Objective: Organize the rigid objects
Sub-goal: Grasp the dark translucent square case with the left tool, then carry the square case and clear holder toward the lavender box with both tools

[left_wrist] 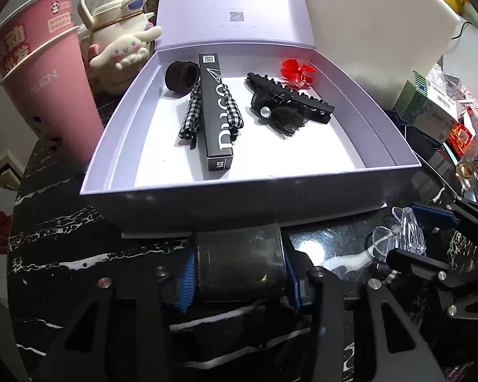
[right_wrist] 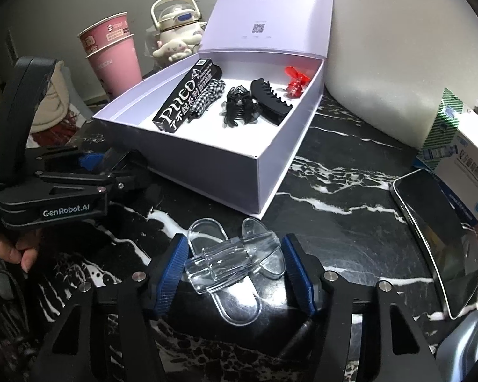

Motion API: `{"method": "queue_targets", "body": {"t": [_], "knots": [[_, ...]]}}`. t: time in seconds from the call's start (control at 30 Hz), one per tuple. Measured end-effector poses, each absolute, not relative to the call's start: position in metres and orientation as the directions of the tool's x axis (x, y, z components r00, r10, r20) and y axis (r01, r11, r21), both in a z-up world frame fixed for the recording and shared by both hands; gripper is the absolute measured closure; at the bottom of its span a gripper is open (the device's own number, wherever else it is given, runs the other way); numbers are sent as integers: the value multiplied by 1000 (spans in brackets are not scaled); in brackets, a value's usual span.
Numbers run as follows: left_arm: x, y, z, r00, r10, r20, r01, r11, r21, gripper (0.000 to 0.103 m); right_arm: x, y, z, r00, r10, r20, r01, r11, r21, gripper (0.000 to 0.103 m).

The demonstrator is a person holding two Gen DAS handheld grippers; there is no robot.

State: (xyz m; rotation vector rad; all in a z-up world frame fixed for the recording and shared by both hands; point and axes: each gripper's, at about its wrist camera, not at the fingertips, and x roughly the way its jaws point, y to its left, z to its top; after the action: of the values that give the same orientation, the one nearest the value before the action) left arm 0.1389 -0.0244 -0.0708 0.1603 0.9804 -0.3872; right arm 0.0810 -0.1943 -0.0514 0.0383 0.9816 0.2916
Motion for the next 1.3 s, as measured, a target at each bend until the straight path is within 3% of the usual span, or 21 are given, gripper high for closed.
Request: {"method": "queue_targets", "body": {"t": [0.67,1.3], "knots": [[117,-20,-63,465,-305,-831,378,917,-126,59,68,-206,-41,557,228,-798,-166,973,163,42],[87,-14,-41,528,-284,-800,376,923,-80,59,40,-193,-24,587,233,-775,-188,971,150,42]]}}
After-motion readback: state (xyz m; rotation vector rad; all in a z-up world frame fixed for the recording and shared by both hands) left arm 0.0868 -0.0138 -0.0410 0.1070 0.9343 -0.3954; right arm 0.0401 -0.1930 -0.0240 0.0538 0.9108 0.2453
